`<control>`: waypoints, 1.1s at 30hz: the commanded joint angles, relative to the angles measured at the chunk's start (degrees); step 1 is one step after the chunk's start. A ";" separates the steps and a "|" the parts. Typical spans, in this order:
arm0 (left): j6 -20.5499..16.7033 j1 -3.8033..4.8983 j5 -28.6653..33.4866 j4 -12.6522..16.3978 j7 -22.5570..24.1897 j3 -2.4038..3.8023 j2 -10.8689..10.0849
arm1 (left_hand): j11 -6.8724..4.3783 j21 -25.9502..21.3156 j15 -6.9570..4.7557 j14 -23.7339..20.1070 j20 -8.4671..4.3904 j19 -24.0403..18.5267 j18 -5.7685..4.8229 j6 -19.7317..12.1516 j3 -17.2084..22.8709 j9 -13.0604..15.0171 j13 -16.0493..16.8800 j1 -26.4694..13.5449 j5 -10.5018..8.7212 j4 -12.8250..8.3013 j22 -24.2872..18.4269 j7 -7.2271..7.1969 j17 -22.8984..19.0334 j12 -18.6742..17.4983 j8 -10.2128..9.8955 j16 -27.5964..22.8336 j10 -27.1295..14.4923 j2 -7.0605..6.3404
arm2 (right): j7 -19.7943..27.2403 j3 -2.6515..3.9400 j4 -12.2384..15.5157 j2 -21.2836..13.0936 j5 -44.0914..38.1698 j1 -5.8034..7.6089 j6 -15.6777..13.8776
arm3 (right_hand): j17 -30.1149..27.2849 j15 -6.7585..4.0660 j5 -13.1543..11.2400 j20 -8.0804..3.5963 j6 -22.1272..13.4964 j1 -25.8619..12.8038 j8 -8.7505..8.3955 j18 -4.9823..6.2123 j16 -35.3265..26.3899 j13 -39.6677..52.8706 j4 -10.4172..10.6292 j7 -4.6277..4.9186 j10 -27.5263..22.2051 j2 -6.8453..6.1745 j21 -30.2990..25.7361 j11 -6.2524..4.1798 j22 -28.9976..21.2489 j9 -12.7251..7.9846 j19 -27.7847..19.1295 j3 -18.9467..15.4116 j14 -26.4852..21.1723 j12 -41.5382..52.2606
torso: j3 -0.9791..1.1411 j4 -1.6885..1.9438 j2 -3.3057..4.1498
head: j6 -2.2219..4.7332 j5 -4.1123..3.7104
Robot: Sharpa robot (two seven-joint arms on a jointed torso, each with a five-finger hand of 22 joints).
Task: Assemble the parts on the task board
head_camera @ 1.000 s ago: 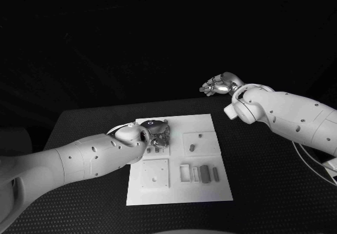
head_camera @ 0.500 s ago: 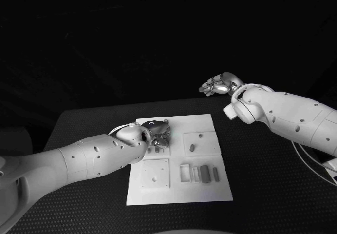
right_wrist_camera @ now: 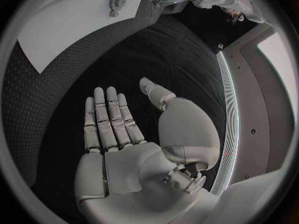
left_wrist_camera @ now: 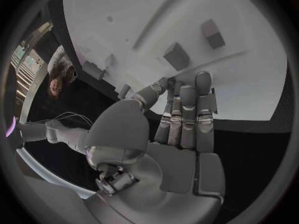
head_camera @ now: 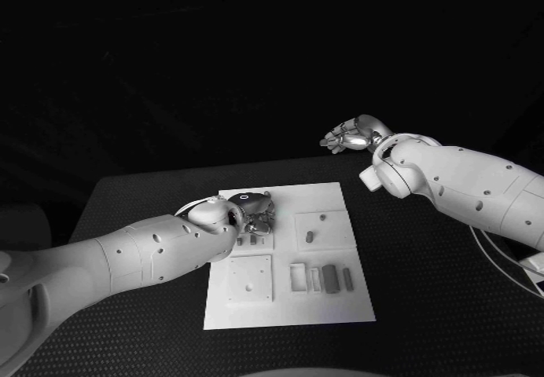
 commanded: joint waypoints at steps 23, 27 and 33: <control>-0.92 -0.48 -0.24 -1.47 -0.40 -0.26 0.49 | -0.37 2.71 -0.55 1.75 -0.52 0.06 4.74 1.77 4.03 0.09 -0.15 1.70 -0.43 -0.52 1.43 0.13 -0.62 -0.36 1.57 1.39 2.46 -0.97 | 0.80 0.01 -0.03 0.11 -0.09 -0.01 0.83 | 0.10 0.00 -0.12 -0.21 -0.32 -0.12 0.27 -0.75 -0.40 -0.15 0.00 1.32 -0.18 -0.05 -0.51 0.23 0.15 -0.10 -0.08 -0.21 -0.53 0.26 | -0.02 0.02 -0.03 | -0.05 0.00; -2.04 -0.66 -0.30 -2.09 -0.23 -0.27 0.81 | -0.42 2.84 -0.59 1.85 -0.54 0.03 4.77 1.90 4.36 0.09 -0.14 2.27 -0.39 -0.66 1.41 0.16 -0.73 -0.35 1.68 1.42 2.61 -1.23 | 0.80 0.01 0.01 0.11 -0.09 -0.01 0.94 | 0.10 0.00 -0.12 -0.21 -0.32 -0.14 0.27 -0.75 -0.40 -0.15 0.02 1.32 -0.18 -0.04 -0.52 0.23 0.16 -0.10 -0.08 -0.22 -0.53 0.27 | 0.02 -0.01 -0.01 | -0.07 -0.04; -2.79 -0.74 -0.30 -2.07 0.15 -0.27 0.47 | -0.78 3.20 -0.93 2.38 -0.73 0.23 4.77 2.93 4.95 0.23 0.08 3.42 -0.30 -0.74 1.40 -0.23 -0.93 -0.05 2.30 1.59 3.71 -1.25 | 0.78 0.01 0.01 -0.06 -0.09 -0.01 0.97 | 0.11 0.01 -0.12 -0.21 -0.31 -0.17 0.28 -0.76 -0.41 -0.16 0.04 1.32 -0.18 -0.03 -0.55 0.23 0.18 -0.11 -0.08 -0.23 -0.54 0.28 | 0.01 -0.04 -0.01 | -0.13 -0.12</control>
